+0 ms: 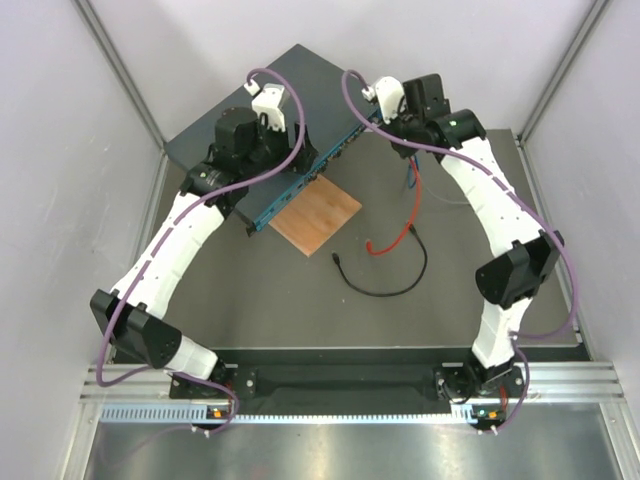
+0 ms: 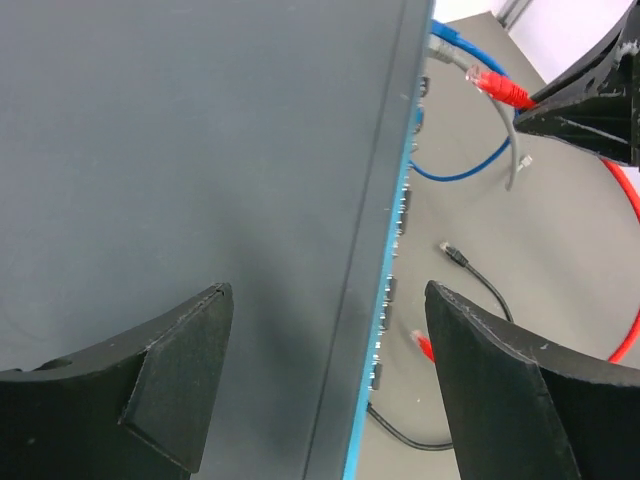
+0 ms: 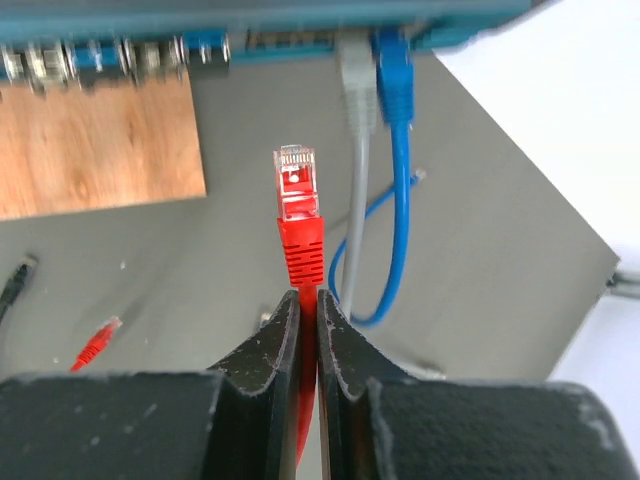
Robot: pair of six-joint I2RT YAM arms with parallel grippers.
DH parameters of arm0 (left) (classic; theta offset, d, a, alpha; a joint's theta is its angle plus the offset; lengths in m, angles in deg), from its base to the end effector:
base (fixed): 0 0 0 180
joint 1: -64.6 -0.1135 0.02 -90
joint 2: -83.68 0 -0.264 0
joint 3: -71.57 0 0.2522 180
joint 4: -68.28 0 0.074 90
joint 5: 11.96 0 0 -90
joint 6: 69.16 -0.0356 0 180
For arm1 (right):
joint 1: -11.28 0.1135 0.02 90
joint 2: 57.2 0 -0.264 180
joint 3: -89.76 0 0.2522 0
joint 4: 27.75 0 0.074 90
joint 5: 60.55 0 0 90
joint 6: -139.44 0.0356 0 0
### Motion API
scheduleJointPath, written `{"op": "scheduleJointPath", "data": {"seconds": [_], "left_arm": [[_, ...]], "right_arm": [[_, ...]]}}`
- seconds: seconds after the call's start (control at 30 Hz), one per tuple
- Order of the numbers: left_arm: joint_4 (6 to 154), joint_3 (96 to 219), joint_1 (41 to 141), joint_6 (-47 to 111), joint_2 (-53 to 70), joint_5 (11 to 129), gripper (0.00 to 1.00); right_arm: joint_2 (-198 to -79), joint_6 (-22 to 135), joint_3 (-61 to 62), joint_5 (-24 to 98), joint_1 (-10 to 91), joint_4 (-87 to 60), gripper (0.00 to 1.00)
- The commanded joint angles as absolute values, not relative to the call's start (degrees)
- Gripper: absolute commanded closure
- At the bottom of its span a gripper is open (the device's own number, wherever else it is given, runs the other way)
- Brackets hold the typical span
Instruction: Insert the plug into the switch port
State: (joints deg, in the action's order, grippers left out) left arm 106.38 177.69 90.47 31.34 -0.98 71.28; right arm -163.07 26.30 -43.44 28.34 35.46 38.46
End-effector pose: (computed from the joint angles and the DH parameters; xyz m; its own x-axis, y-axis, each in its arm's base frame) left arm 0.2995 -0.1499 0.4373 -0.3508 -0.0310 -0.9359 0.4789 0.8530 -0.2077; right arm 0.3666 0.1638 0.4144 -0.3710 -0.5973 -0.7111 -0.5890 0.7434 -0.3171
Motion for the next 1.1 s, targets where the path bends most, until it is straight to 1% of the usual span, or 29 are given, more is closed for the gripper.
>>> {"op": "scheduleJointPath", "data": {"seconds": [0.0,0.23,0.73,1.07], "left_arm": [[105.3,177.1,89.4,34.1,-0.5,71.1,0.18],[104.4,176.7,88.2,35.0,-0.3,70.8,0.18],[103.4,174.4,87.5,35.7,0.5,69.8,0.18],[102.8,173.8,87.1,36.7,0.3,69.0,0.18]], "right_arm": [[-166.3,27.4,-49.9,30.6,35.1,42.0,1.0],[-170.1,29.4,-54.3,30.4,35.3,43.0,1.0],[-172.9,30.0,-56.6,27.1,35.7,39.1,1.0],[-173.5,30.0,-57.1,27.2,35.6,37.5,1.0]]}}
